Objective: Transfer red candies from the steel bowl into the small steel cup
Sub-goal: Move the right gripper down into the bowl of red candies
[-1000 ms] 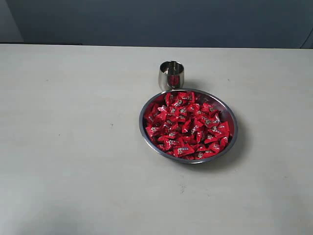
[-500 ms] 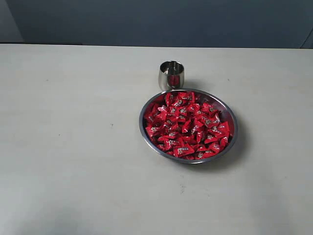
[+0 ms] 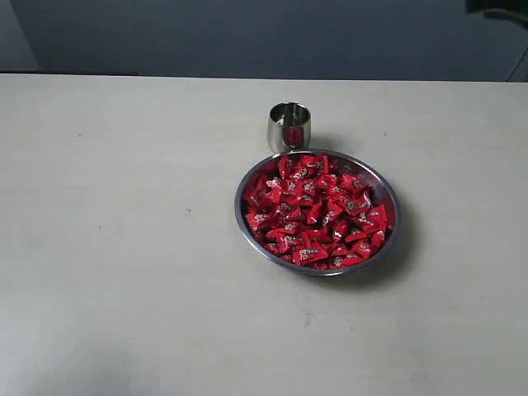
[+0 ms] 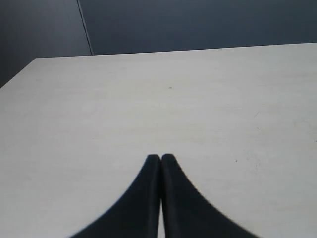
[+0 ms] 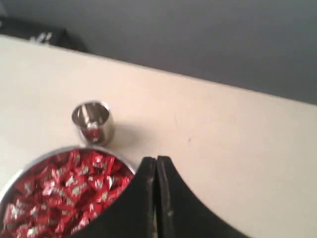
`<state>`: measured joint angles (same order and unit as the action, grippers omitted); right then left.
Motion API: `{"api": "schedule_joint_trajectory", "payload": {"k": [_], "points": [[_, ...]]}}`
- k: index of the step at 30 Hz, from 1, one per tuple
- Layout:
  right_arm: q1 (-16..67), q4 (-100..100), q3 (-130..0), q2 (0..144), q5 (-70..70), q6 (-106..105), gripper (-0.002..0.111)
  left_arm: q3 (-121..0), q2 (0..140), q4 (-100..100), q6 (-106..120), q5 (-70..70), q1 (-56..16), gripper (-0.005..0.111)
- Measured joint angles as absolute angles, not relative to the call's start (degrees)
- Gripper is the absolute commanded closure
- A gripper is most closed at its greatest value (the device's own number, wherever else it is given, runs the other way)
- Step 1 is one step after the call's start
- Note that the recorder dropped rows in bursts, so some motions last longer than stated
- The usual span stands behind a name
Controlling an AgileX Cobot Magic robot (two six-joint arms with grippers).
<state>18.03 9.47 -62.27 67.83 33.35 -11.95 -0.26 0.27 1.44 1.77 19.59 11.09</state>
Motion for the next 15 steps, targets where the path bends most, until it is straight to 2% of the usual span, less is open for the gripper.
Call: {"api": "schedule_joint_trajectory", "payload": {"k": [4,15], "points": [[20.0,9.5,-65.3,76.6,36.7,-13.4,0.109,-0.3,0.3,1.4,1.8,19.6,11.1,0.106],[21.8,12.0,-65.8,87.9,35.1,-14.1,0.109,-0.3,0.3,1.4,1.8,19.6,11.1,0.106]]}}
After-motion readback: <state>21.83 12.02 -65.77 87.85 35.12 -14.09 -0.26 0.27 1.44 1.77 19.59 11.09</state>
